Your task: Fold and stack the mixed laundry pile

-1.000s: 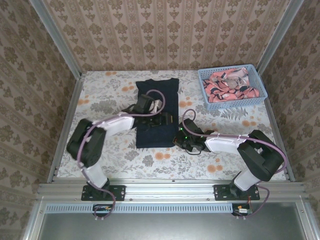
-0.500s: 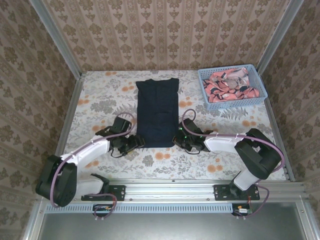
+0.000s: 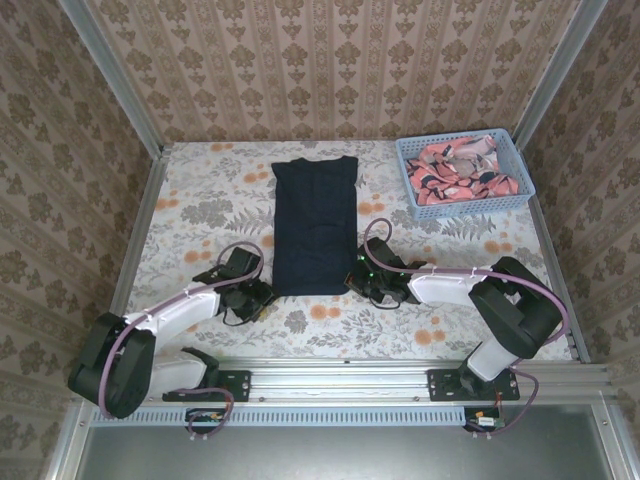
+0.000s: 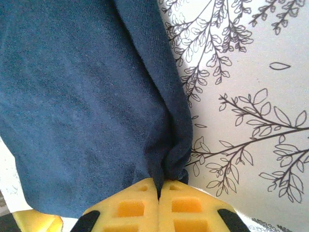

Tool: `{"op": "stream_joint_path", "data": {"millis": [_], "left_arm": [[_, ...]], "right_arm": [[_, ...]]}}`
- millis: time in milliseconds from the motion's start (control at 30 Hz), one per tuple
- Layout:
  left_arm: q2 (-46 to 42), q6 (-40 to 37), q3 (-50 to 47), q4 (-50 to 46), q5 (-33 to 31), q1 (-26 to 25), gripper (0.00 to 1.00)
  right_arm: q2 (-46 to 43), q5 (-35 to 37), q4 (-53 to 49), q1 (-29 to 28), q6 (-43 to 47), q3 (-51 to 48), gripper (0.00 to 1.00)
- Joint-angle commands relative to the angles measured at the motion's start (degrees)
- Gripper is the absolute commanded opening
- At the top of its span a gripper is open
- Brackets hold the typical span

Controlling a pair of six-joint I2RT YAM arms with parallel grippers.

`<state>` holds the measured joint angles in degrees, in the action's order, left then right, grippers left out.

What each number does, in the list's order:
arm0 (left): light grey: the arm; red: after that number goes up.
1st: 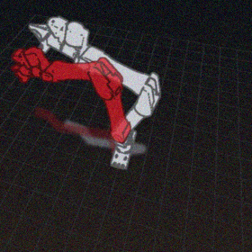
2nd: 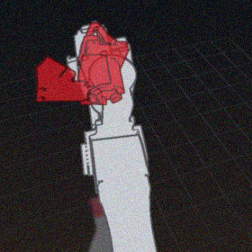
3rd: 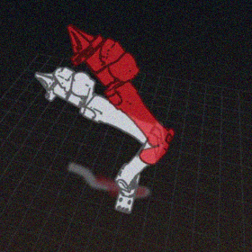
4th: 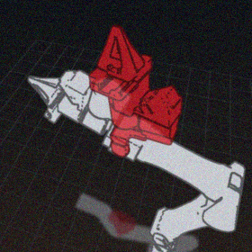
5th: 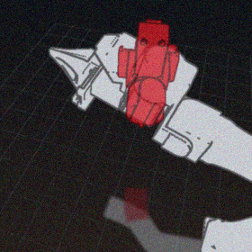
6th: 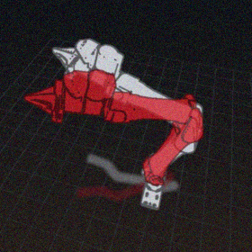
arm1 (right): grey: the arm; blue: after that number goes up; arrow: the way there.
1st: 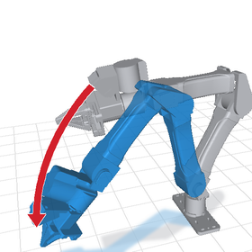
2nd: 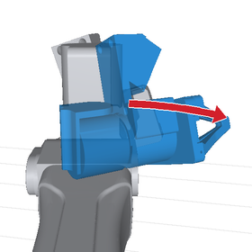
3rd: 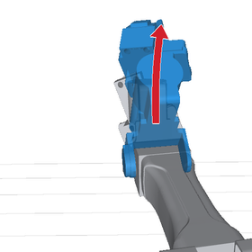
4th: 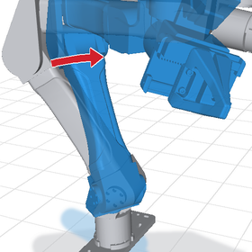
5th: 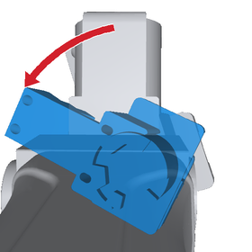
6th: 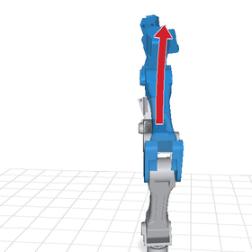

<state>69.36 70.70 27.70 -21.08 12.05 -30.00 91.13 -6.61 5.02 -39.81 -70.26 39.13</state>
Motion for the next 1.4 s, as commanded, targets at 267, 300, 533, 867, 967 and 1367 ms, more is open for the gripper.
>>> {"op": "stream_joint_path", "data": {"millis": [267, 300, 533, 867, 967, 1367], "left_arm": [[-2.69, 2.49, 2.44, 10.5, -1.7, -1.29, 0.42], [-2.13, 1.82, 2.9, 9.65, -2.09, -1.29, 0.41], [0.87, 1.19, 1.94, 10.25, -1.9, -1.29, 0.38], [0.53, 1.42, 1.12, 5.44, -2.01, -2.7, 0.38], [0.0, 0.31, 0.79, 1.46, -1.77, -2.87, 0.38], [7.23, 1.54, 2.26, 12.55, -2.36, -2.08, 0.38]], "right_arm": [[1.05, -0.51, 0.36, 0.27, 1.08, -0.38, 0.0], [1.16, -0.55, 0.36, 0.26, 1.06, -0.31, 0.0], [0.95, -0.36, 0.08, 0.24, 1.07, -0.46, 0.0], [0.98, -0.09, -0.53, 0.31, 1.25, -0.21, 0.0], [0.91, 0.15, -0.79, 0.26, 1.22, -0.16, 0.0], [-0.36, 0.93, -1.92, 0.22, 1.48, -0.42, 0.0]]}}
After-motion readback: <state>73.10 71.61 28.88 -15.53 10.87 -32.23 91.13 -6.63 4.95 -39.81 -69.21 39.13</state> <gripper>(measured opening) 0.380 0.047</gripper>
